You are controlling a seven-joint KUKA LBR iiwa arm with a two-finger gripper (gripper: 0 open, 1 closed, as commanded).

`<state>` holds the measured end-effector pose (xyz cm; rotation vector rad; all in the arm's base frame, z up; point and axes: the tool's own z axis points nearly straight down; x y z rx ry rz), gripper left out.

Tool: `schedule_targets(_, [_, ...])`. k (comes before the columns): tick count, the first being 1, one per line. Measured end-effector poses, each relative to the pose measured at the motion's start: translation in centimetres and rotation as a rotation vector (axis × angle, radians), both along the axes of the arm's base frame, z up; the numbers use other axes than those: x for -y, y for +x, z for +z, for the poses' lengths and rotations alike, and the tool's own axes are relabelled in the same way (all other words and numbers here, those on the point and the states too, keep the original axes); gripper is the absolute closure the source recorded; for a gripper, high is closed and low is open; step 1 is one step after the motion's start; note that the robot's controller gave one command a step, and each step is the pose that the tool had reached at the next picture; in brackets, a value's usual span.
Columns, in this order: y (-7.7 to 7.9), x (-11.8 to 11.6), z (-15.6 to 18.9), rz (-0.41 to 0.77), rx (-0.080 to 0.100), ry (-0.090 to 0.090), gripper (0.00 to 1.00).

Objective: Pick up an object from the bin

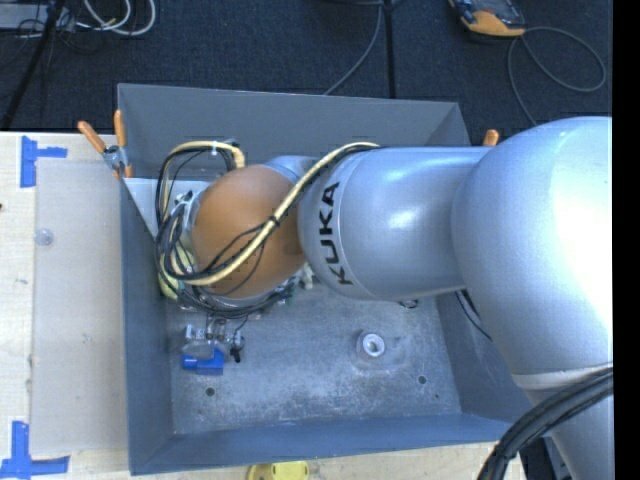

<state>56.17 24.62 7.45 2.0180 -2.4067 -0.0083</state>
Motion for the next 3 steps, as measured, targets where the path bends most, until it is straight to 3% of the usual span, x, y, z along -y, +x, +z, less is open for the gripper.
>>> schedule_targets(3, [-0.13, 0.06, 0.88, -0.003, -0.003, 0.000, 1.00])
